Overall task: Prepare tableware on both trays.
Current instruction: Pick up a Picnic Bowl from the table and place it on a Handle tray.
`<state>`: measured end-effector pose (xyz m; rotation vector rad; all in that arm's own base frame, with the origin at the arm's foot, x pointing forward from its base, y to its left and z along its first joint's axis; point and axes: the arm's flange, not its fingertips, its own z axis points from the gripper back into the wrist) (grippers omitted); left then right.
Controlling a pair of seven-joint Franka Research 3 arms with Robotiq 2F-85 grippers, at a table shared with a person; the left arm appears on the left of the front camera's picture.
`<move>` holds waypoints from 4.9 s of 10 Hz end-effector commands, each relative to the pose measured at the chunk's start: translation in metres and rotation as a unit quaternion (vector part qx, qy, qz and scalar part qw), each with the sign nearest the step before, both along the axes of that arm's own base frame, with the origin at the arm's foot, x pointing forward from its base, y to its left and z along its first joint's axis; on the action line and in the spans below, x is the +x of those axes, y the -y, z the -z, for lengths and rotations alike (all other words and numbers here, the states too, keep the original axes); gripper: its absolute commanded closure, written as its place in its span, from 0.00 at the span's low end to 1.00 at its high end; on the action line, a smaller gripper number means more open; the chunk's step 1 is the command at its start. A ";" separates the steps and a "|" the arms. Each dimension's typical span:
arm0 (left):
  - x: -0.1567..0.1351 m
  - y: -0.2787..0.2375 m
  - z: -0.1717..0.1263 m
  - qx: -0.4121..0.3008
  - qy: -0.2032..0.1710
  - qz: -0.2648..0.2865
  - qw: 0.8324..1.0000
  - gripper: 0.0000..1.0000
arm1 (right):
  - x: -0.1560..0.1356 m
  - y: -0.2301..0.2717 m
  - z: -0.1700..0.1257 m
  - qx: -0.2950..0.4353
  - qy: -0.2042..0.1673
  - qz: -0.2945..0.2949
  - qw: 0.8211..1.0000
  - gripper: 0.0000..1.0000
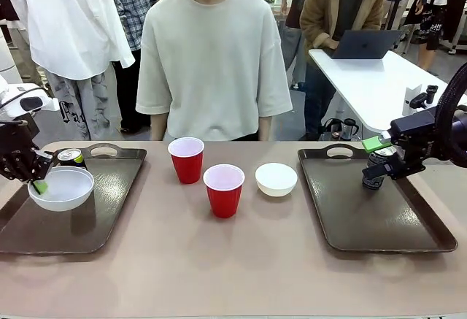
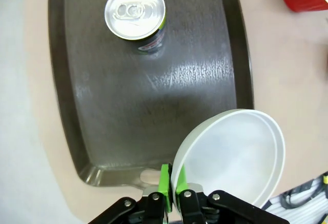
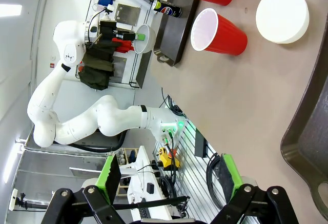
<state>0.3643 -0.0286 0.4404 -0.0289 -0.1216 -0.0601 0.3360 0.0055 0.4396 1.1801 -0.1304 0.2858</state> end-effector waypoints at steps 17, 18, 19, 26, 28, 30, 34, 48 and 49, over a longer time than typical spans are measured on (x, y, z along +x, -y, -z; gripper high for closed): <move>-0.002 0.000 0.001 0.000 -0.007 0.001 1.000 0.95 | 0.000 -0.001 0.001 0.011 0.003 0.000 1.000 0.00; -0.002 0.000 0.001 0.000 -0.007 0.001 1.000 0.95 | 0.000 -0.001 0.001 0.011 0.003 0.000 1.000 0.00; -0.002 0.000 0.001 0.000 -0.007 0.001 1.000 0.95 | 0.000 -0.001 0.001 0.011 0.003 0.000 1.000 0.00; -0.002 0.000 0.001 0.000 -0.007 0.001 1.000 0.95 | 0.000 -0.001 0.001 0.011 0.003 0.000 1.000 0.00; -0.002 0.000 0.001 0.000 -0.007 0.001 1.000 0.95 | 0.000 -0.001 0.001 0.011 0.003 0.000 1.000 0.00; -0.002 0.000 0.001 0.000 -0.007 0.001 1.000 0.95 | 0.000 -0.001 0.001 0.011 0.003 0.000 1.000 0.00; -0.003 0.001 0.002 -0.001 -0.013 0.000 1.000 0.95 | 0.000 -0.001 0.001 0.011 0.003 0.000 1.000 0.00; 0.022 -0.019 0.095 -0.039 -0.060 0.031 0.997 0.75 | 0.000 -0.001 0.001 0.011 0.003 0.000 1.000 0.00; 0.022 -0.019 0.095 -0.040 -0.056 0.033 0.997 0.27 | 0.000 -0.001 0.001 0.011 0.003 0.000 1.000 0.00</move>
